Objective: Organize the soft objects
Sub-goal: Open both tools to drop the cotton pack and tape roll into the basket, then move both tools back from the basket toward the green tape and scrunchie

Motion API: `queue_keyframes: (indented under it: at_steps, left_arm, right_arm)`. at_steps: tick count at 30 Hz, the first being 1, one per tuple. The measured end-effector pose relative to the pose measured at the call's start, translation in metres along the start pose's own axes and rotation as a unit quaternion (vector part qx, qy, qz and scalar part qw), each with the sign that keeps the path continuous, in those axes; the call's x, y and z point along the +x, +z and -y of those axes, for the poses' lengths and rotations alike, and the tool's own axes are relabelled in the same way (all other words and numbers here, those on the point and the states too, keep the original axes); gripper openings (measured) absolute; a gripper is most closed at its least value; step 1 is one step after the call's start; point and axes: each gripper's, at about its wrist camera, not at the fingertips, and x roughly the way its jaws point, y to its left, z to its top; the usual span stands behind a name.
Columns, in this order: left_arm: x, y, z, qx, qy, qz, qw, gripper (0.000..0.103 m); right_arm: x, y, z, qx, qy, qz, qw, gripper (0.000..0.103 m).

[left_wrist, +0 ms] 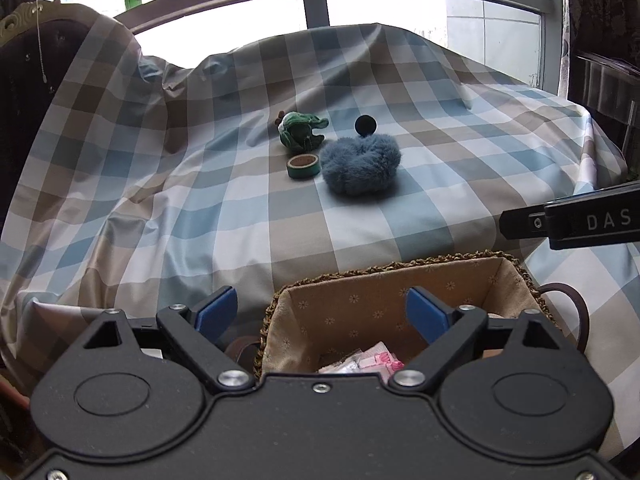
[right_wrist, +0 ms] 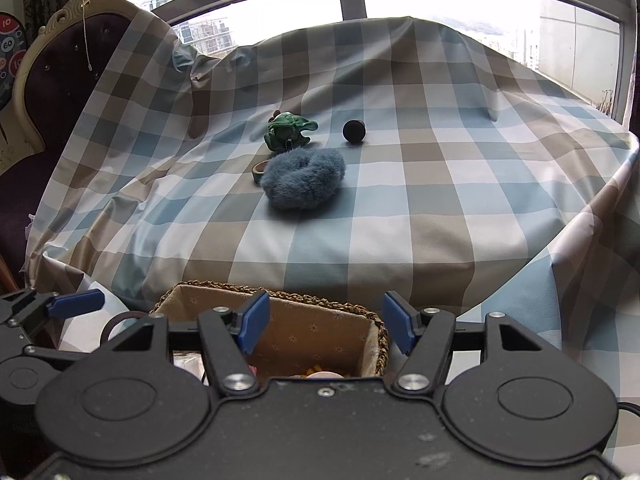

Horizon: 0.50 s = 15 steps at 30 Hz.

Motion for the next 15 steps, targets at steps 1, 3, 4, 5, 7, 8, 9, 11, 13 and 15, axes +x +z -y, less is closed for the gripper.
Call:
queue_keyframes:
  at_steps: [1,3,4,5,7,8,9,11,13,15]
  left_arm:
    - [0.001,0.002,0.0,0.01,0.005,0.008,0.9999,0.089]
    - [0.004,0.005,-0.001,0.022,0.017,0.015,0.9995,0.089]
    - [0.006,0.005,-0.002,0.026,0.024,0.018,0.9992,0.089]
    - [0.008,0.006,-0.003,0.028,0.03,0.022,0.9989,0.089]
    - [0.012,0.006,-0.007,0.029,0.04,0.029,0.9984,0.091]
    - [0.014,0.006,-0.009,0.029,0.044,0.034,0.9981,0.091]
    - [0.016,0.005,-0.011,0.027,0.048,0.04,0.9977,0.093]
    - [0.022,0.005,-0.014,0.025,0.062,0.051,0.9965,0.095]
    - [0.029,0.004,-0.018,0.026,0.073,0.055,0.9955,0.096]
    - [0.04,0.002,-0.022,0.032,0.066,0.049,0.9961,0.096]
  right_arm:
    - [0.001,0.001,0.001,-0.002,-0.003,0.004,1.0,0.064]
    - [0.003,0.005,0.002,-0.007,-0.016,0.013,1.0,0.064]
    - [0.004,0.006,0.002,-0.012,-0.023,0.017,1.0,0.065]
    - [0.005,0.007,0.001,-0.02,-0.037,0.025,0.999,0.066]
    - [0.008,0.01,0.001,-0.033,-0.062,0.037,0.997,0.067]
    - [0.009,0.01,0.002,-0.037,-0.072,0.041,0.996,0.068]
    - [0.011,0.011,0.002,-0.039,-0.083,0.044,0.995,0.068]
    - [0.017,0.012,0.004,-0.041,-0.095,0.042,0.994,0.068]
    - [0.024,0.011,0.004,-0.043,-0.108,0.035,0.993,0.068]
    - [0.032,0.011,0.004,-0.048,-0.119,0.029,0.991,0.068]
